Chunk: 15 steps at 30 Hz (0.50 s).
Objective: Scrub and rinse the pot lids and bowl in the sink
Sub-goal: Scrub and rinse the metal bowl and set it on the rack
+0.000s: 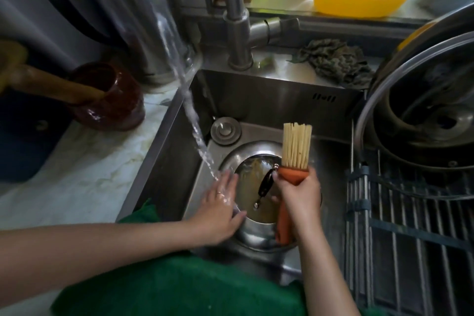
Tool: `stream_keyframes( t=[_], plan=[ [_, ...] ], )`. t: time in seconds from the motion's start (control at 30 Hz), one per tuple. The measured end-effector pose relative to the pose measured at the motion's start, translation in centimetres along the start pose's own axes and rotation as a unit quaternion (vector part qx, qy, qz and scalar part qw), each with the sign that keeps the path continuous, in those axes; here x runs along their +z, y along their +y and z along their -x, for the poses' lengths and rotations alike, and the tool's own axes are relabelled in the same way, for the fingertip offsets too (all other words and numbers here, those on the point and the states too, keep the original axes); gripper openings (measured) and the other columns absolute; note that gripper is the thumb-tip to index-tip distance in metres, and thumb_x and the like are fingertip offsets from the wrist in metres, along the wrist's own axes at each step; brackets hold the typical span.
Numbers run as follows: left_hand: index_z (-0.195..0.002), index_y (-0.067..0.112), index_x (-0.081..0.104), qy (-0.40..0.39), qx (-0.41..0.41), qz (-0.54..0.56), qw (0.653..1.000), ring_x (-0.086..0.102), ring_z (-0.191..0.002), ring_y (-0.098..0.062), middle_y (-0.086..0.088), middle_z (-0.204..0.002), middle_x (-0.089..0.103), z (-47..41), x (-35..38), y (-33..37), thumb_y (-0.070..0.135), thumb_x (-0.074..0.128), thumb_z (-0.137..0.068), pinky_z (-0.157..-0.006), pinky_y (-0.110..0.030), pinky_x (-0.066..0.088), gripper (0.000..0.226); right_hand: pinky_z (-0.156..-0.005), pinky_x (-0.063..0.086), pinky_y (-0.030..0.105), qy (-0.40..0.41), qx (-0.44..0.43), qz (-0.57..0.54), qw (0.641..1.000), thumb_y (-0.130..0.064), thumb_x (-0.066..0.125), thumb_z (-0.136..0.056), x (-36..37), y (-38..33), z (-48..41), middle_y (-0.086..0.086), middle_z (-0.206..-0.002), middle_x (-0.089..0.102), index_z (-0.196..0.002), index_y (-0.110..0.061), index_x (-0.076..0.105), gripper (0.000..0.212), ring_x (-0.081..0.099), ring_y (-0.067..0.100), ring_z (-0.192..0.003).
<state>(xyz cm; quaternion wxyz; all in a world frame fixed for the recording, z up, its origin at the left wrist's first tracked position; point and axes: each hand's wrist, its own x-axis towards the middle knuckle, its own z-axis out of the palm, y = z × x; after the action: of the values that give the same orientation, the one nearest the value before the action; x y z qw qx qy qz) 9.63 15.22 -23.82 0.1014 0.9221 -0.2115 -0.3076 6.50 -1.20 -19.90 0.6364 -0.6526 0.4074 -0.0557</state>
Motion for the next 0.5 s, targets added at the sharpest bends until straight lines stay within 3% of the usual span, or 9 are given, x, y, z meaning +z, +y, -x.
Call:
stream_keyframes(
  t=[0.07, 0.13, 0.23, 0.3, 0.33, 0.37, 0.4, 0.47, 0.5],
  plan=[
    [-0.145, 0.022, -0.026, 0.012, 0.059, -0.034, 0.998, -0.039, -0.135, -0.023, 0.001, -0.146, -0.043, -0.9, 0.9, 0.6, 0.046, 0.031, -0.098, -0.116, -0.052, -0.008, 0.077, -0.080, 0.055, 0.039, -0.041, 0.024, -0.017, 0.999, -0.012, 0.075, -0.078, 0.3, 0.3, 0.2, -0.004, -0.096, 0.063, -0.108, -0.024, 0.052, 0.039, 0.064, 0.018, -0.090],
    [-0.146, 0.028, -0.019, 0.088, 0.128, -0.046, 0.987, -0.036, -0.137, -0.019, 0.004, -0.151, -0.035, -2.8, 1.6, -0.2, 0.047, 0.022, -0.096, -0.114, -0.053, -0.008, 0.067, -0.086, 0.051, 0.037, -0.035, -0.006, 0.016, 0.999, -0.013, 0.076, -0.077, 0.7, 0.6, 0.1, -0.004, -0.099, 0.063, -0.107, -0.026, 0.051, 0.041, 0.062, 0.016, -0.094],
    [-0.150, 0.021, 0.023, 0.160, 0.204, 0.108, 0.960, 0.006, -0.146, -0.018, -0.001, -0.158, 0.015, -6.4, 0.5, -1.4, 0.029, 0.028, -0.097, -0.117, -0.028, 0.011, 0.054, -0.089, 0.052, 0.046, -0.006, -0.005, -0.006, 1.000, -0.012, 0.077, -0.076, 0.8, 0.8, -0.5, 0.000, -0.100, 0.065, -0.107, -0.024, 0.054, 0.040, 0.063, 0.020, -0.093],
    [-0.142, 0.007, 0.039, 0.210, 0.072, 0.273, 0.936, 0.031, -0.140, -0.024, -0.010, -0.148, 0.038, -7.9, -0.3, -1.2, 0.013, 0.031, -0.101, -0.105, -0.010, 0.023, 0.042, -0.089, 0.052, 0.047, -0.028, 0.013, 0.003, 1.000, -0.011, 0.075, -0.077, 0.7, 0.9, -0.7, 0.000, -0.101, 0.065, -0.111, -0.023, 0.056, 0.041, 0.063, 0.019, -0.094],
    [-0.139, 0.007, 0.043, 0.255, -0.034, 0.306, 0.916, 0.040, -0.134, -0.027, -0.011, -0.143, 0.045, -8.1, -0.4, -0.4, 0.012, 0.031, -0.102, -0.100, -0.011, 0.028, 0.039, -0.089, 0.052, 0.045, -0.040, 0.011, 0.010, 0.999, -0.009, 0.074, -0.078, 0.7, 1.0, -0.8, 0.001, -0.102, 0.065, -0.112, -0.021, 0.056, 0.041, 0.062, 0.019, -0.094],
    [-0.140, 0.012, 0.043, 0.264, -0.137, 0.332, 0.895, 0.044, -0.131, -0.027, -0.010, -0.143, 0.047, -7.9, 0.2, 0.4, 0.016, 0.032, -0.102, -0.100, -0.020, 0.032, 0.040, -0.088, 0.052, 0.044, -0.049, 0.009, 0.011, 0.999, -0.008, 0.073, -0.078, 0.8, 1.1, -1.0, 0.002, -0.102, 0.065, -0.113, -0.019, 0.056, 0.041, 0.062, 0.020, -0.095],
    [-0.145, 0.017, 0.036, 0.258, -0.182, 0.291, 0.903, 0.038, -0.135, -0.026, -0.006, -0.150, 0.037, -6.8, 1.1, 1.2, 0.022, 0.032, -0.102, -0.105, -0.027, 0.030, 0.043, -0.088, 0.053, 0.044, -0.053, 0.012, 0.008, 0.999, -0.007, 0.073, -0.078, 0.9, 1.2, -0.8, 0.004, -0.103, 0.065, -0.114, -0.017, 0.056, 0.040, 0.062, 0.021, -0.096],
    [-0.152, 0.028, 0.007, 0.217, -0.073, 0.141, 0.963, 0.005, -0.145, -0.017, 0.010, -0.156, -0.002, -4.2, 2.5, 3.3, 0.030, 0.029, -0.101, -0.116, -0.037, 0.008, 0.056, -0.088, 0.053, 0.044, -0.056, 0.018, 0.001, 0.998, -0.009, 0.073, -0.078, 1.0, 1.5, -0.7, 0.004, -0.103, 0.066, -0.115, -0.017, 0.057, 0.041, 0.063, 0.020, -0.096],
    [-0.152, 0.029, 0.002, 0.203, 0.021, 0.099, 0.974, -0.004, -0.145, -0.015, 0.013, -0.154, -0.008, -3.5, 2.8, 3.7, 0.032, 0.026, -0.100, -0.115, -0.038, -0.004, 0.057, -0.089, 0.053, 0.043, -0.062, 0.024, 0.001, 0.998, -0.010, 0.073, -0.078, 1.1, 1.5, -0.7, 0.003, -0.104, 0.066, -0.115, -0.018, 0.058, 0.041, 0.064, 0.019, -0.096]
  ],
)
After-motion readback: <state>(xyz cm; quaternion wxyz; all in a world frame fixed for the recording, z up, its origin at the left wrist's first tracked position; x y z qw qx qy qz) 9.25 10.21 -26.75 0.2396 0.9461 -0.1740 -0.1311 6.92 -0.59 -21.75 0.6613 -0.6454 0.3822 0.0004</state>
